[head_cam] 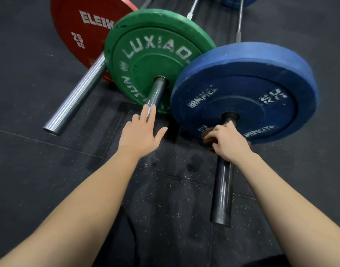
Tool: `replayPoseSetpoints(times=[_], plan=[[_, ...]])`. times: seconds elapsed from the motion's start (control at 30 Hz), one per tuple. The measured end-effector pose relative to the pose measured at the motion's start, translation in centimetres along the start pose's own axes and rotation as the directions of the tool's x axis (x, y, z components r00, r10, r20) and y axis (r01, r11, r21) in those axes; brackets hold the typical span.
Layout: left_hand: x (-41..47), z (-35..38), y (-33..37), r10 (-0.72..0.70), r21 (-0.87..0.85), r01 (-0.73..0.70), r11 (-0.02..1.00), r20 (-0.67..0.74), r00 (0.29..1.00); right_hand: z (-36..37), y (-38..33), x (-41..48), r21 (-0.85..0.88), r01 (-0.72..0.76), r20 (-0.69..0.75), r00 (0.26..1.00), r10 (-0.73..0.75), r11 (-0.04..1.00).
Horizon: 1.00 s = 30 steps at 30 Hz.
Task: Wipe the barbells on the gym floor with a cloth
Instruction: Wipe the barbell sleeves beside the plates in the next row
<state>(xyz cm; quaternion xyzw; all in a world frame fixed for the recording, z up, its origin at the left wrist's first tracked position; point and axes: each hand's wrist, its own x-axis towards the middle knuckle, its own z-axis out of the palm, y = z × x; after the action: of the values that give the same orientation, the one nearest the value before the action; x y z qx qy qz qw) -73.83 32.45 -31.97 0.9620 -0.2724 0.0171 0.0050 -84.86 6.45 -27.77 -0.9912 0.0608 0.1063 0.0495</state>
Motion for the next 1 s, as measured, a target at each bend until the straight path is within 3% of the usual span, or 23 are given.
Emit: replayPoseSetpoints(times=[0.07,0.3,0.43,0.7,1.0], plan=[[0.0,0.1,-0.1,0.0,0.012,0.0,1.0,0.0,1.0,0.9,0.7,0.6,-0.023,-0.035,-0.103,0.994,0.033,0.999],[-0.1,0.0,-0.1,-0.012,-0.009,0.012,1.0,-0.005,1.0,1.9,1.0,-1.4,0.072,0.021,-0.151,0.988,-0.01,0.997],[-0.3,-0.2,0.0,0.004,0.008,-0.004,1.0,0.0,1.0,2.0,0.0,-3.5,0.079,0.089,-0.09,0.993,-0.082,0.993],[-0.5,0.1,0.3,0.01,0.064,-0.01,0.998,0.002,1.0,1.6,-0.6,-3.4,0.07,0.061,-0.031,0.998,-0.059,0.996],[0.0,0.1,0.2,-0.028,0.034,0.027,0.999,0.007,1.0,3.3,1.2,-0.9,0.058,0.083,-0.326,0.943,-0.06,0.995]])
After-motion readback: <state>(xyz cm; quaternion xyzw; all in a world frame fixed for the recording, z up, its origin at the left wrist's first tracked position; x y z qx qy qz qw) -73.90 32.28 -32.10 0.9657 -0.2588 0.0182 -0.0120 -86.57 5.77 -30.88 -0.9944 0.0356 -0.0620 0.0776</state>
